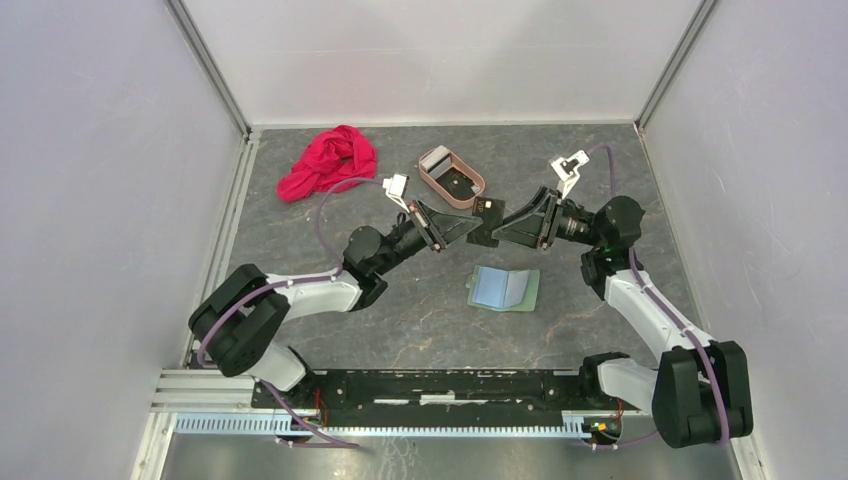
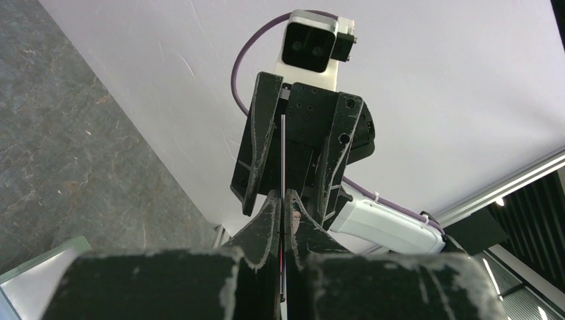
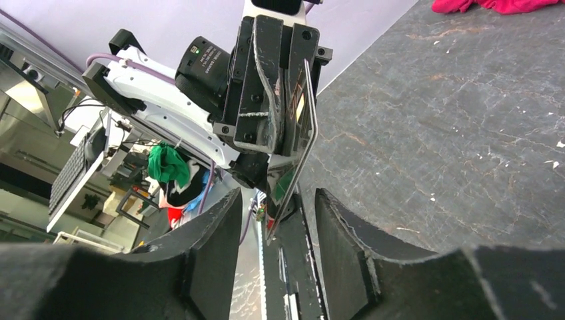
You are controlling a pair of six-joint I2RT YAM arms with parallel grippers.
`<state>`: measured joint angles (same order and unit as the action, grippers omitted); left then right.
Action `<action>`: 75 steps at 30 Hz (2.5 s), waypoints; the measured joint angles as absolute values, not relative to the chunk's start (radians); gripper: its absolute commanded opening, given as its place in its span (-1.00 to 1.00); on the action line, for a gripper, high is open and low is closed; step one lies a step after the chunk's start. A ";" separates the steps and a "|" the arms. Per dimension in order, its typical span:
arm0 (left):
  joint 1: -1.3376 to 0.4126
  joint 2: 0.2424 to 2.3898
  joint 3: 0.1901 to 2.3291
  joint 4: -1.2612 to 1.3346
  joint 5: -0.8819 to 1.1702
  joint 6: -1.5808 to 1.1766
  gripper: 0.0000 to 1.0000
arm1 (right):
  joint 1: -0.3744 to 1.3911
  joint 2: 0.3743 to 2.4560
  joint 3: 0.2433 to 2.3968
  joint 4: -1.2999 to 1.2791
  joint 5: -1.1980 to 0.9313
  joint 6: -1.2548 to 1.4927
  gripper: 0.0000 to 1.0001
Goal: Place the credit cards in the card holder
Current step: Pick up the credit card from the storage box, then place the credit card in the storage box.
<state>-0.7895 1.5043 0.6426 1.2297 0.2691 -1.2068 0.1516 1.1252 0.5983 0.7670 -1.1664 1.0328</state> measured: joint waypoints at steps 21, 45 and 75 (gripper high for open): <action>-0.745 1.301 0.604 0.928 0.194 -0.968 1.00 | 0.161 1.095 0.604 0.541 -1.178 0.686 -1.00; -0.844 1.419 0.457 0.528 0.125 -0.728 0.63 | 0.095 1.015 0.268 0.242 -0.926 0.434 -1.00; -0.984 1.576 0.584 0.607 -0.092 -0.502 0.64 | -0.011 1.026 0.277 -0.062 -0.720 0.476 -1.00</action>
<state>-0.9844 1.5761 0.5838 0.6075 -0.0917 -0.5018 -0.0113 1.0260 0.2771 -0.0616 -0.7204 0.4755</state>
